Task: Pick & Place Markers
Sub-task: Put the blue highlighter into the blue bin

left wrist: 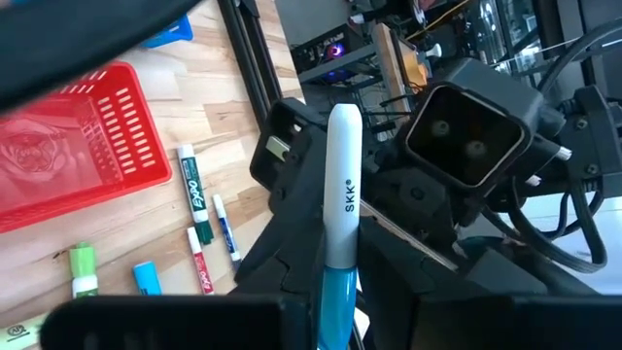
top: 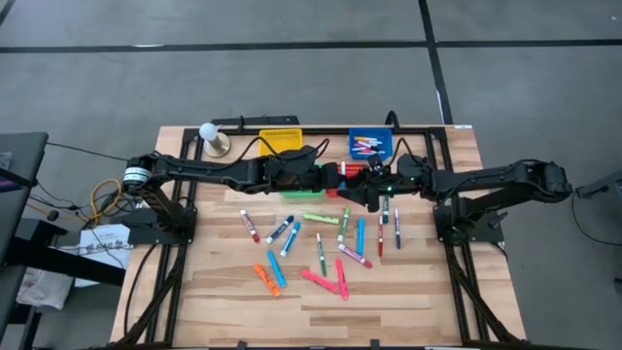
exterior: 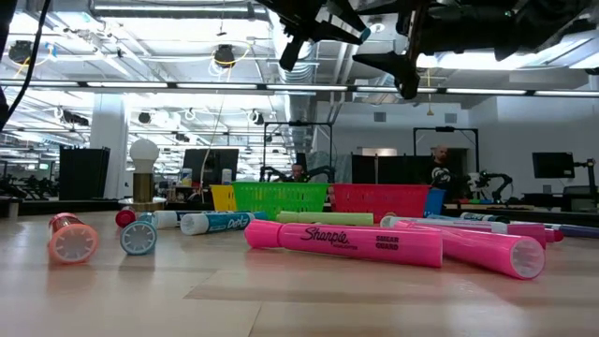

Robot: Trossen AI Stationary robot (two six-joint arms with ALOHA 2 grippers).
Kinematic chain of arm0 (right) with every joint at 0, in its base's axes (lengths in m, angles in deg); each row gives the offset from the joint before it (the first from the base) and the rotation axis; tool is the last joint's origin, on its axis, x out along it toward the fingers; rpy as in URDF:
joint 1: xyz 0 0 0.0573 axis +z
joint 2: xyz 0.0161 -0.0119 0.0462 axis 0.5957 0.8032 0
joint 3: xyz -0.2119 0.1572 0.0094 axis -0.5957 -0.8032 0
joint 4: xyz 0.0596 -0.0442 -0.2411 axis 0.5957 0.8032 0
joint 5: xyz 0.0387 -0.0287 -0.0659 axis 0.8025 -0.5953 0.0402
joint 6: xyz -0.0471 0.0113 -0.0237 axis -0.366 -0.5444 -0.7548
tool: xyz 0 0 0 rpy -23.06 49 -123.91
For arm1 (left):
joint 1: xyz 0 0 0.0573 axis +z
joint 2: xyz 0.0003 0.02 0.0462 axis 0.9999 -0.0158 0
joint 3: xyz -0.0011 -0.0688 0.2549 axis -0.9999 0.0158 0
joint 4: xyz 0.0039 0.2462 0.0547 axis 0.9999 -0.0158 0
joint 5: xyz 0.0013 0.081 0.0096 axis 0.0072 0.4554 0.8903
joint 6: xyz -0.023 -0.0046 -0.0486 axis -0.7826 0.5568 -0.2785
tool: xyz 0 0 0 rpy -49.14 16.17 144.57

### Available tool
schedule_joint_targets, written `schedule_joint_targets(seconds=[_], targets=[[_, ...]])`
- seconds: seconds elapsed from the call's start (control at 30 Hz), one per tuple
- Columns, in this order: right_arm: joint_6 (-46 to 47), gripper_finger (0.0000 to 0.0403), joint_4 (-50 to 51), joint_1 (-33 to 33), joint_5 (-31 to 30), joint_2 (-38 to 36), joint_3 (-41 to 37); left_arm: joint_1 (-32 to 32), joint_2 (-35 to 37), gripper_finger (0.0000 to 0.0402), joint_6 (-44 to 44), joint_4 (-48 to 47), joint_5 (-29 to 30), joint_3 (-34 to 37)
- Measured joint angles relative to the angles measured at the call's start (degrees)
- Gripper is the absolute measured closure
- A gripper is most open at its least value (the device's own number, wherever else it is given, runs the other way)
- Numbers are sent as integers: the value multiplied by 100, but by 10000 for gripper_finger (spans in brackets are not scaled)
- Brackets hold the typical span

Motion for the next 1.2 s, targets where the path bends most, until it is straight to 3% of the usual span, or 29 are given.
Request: schedule_joint_targets(seconds=[0.23, 0.77, 1.2], targets=[[2, 178, 20, 0, 3, -55, 0, 0, 0, 345, 0, -5, -2, 0], [51, 337, 65, 0, 19, -55, -11, -2, 9, 344, 54, -26, 1, -2], [85, 365, 129, 0, 17, -55, -11, -2, 11, 302, 128, -21, -73, -4]])
